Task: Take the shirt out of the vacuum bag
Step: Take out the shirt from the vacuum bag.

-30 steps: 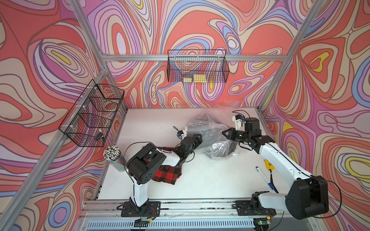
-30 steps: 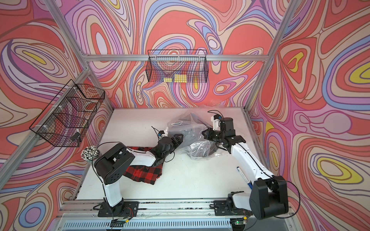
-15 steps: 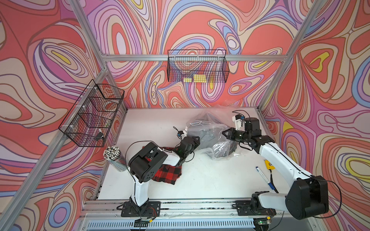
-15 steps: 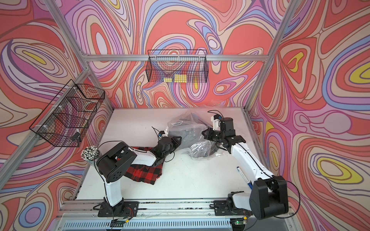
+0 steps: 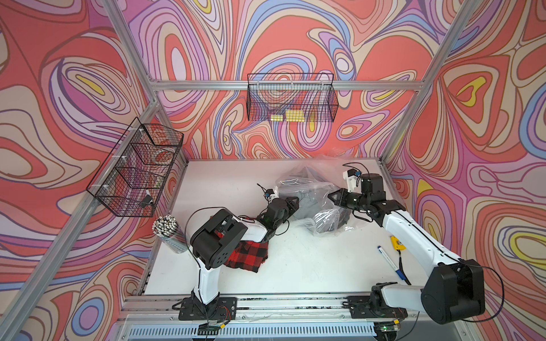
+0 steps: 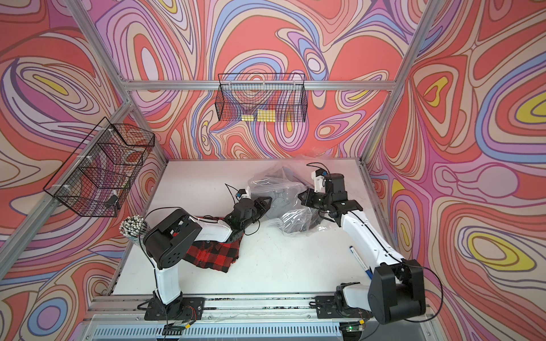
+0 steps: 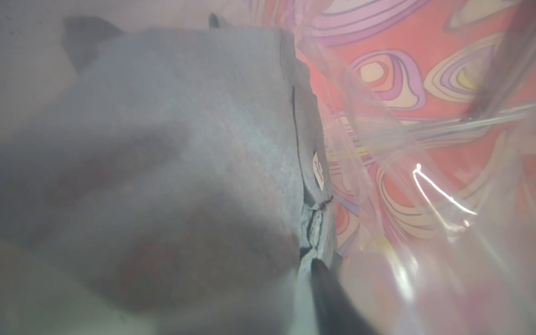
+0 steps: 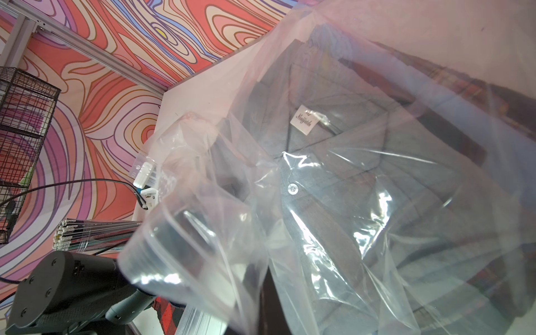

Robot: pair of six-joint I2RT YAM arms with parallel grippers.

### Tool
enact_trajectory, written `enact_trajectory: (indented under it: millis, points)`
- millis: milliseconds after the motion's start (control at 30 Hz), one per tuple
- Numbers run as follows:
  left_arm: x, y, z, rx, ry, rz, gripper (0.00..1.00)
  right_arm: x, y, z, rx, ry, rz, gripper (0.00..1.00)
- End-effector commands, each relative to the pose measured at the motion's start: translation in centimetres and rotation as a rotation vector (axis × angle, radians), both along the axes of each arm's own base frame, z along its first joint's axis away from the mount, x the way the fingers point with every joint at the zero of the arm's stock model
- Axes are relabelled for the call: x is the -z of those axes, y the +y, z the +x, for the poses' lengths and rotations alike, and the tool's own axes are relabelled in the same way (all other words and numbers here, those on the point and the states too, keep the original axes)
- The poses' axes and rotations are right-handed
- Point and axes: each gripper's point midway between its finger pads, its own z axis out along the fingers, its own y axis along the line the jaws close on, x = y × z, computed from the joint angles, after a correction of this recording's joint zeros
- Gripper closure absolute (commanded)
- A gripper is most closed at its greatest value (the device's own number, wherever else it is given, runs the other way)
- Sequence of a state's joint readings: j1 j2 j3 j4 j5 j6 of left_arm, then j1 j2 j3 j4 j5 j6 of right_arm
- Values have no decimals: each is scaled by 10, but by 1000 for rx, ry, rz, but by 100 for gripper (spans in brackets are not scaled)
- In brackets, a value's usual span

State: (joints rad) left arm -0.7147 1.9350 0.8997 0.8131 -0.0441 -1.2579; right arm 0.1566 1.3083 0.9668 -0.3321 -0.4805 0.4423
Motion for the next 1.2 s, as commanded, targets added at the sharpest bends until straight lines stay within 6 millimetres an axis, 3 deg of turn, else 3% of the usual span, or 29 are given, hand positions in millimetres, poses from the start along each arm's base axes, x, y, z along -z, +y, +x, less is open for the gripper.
enact_trajectory:
  millis: [0, 200, 367, 767, 1167]
  points:
    - [-14, -10, 4, 40, -54, -53, 77, -9, 2, 4, -13, -31, 2, 100]
    - [-20, -9, 5, 57, -66, -89, 100, -10, 1, 3, -10, -33, -10, 100]
    - [-34, -3, -2, 81, -87, -61, 100, -6, -3, 5, 5, -27, -26, 100]
    - [-59, 33, -22, 71, -121, -6, 100, 5, -7, 9, 22, -7, -58, 100]
    - [-91, 40, -35, 117, -194, 46, 100, 4, -7, 11, 23, -8, -59, 100]
